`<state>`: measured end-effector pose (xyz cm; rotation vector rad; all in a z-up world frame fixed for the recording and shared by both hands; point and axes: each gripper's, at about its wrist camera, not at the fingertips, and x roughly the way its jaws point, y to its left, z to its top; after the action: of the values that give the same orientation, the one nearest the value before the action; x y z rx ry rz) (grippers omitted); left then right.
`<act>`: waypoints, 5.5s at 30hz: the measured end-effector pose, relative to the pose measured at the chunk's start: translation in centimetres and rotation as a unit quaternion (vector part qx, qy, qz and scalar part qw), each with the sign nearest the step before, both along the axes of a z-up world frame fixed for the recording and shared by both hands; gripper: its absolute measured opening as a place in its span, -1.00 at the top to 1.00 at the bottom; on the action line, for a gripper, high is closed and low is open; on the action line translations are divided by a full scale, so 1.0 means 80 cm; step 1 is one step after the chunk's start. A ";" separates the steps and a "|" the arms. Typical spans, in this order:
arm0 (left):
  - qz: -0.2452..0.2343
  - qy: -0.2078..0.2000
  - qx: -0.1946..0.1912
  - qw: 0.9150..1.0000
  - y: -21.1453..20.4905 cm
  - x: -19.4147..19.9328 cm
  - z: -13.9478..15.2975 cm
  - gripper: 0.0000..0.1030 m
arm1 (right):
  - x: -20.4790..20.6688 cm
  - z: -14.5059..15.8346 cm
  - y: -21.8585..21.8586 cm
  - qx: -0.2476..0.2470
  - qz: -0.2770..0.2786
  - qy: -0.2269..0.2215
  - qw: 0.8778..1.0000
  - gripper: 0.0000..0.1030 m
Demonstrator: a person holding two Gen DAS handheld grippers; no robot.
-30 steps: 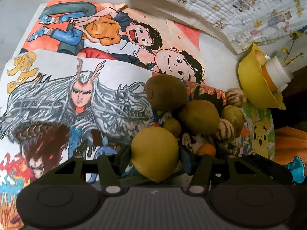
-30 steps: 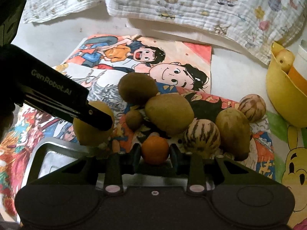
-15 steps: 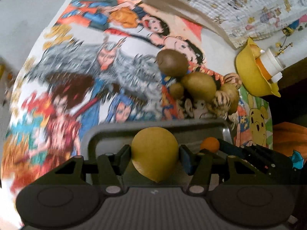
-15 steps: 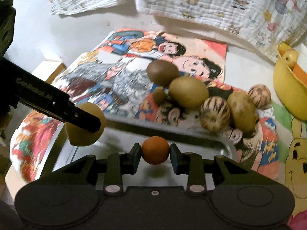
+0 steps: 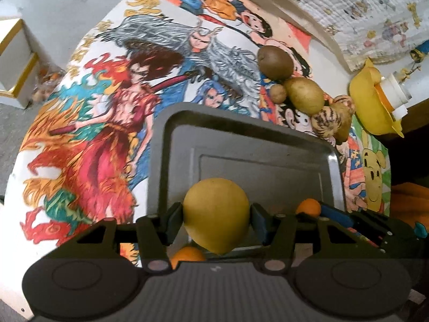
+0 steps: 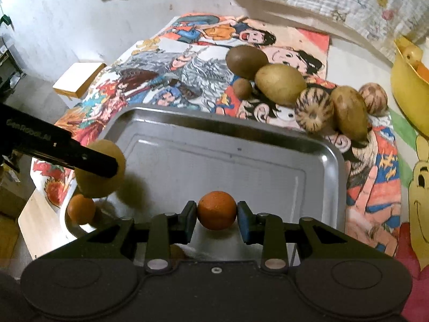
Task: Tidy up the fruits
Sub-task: 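Carry the orange and lemon onto the tray and open both tools, then lift both open tools from the tray back toward the fruit pile, then grasp a striped round fruit with the right tool while the left tool grasps a small brown fruit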
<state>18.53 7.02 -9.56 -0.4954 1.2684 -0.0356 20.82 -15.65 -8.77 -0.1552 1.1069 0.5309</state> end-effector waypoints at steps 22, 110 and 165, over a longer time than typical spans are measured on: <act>-0.049 -0.020 0.038 0.998 0.006 0.015 -0.004 -0.15 | -0.029 -0.006 -0.002 0.009 -0.021 0.029 0.999 0.32; -0.207 -0.065 0.224 0.950 -0.110 0.178 0.038 -0.99 | 0.081 0.021 -0.055 -0.073 -0.130 -0.127 0.981 -0.95; -0.307 -0.061 0.106 0.944 -0.126 0.240 -0.016 0.47 | 0.157 -0.027 0.009 -0.150 -0.020 -0.129 0.980 0.01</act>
<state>37.76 -3.05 -10.80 0.1011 1.2463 -0.4436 33.38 -14.93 -10.94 -0.4523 0.9287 0.2940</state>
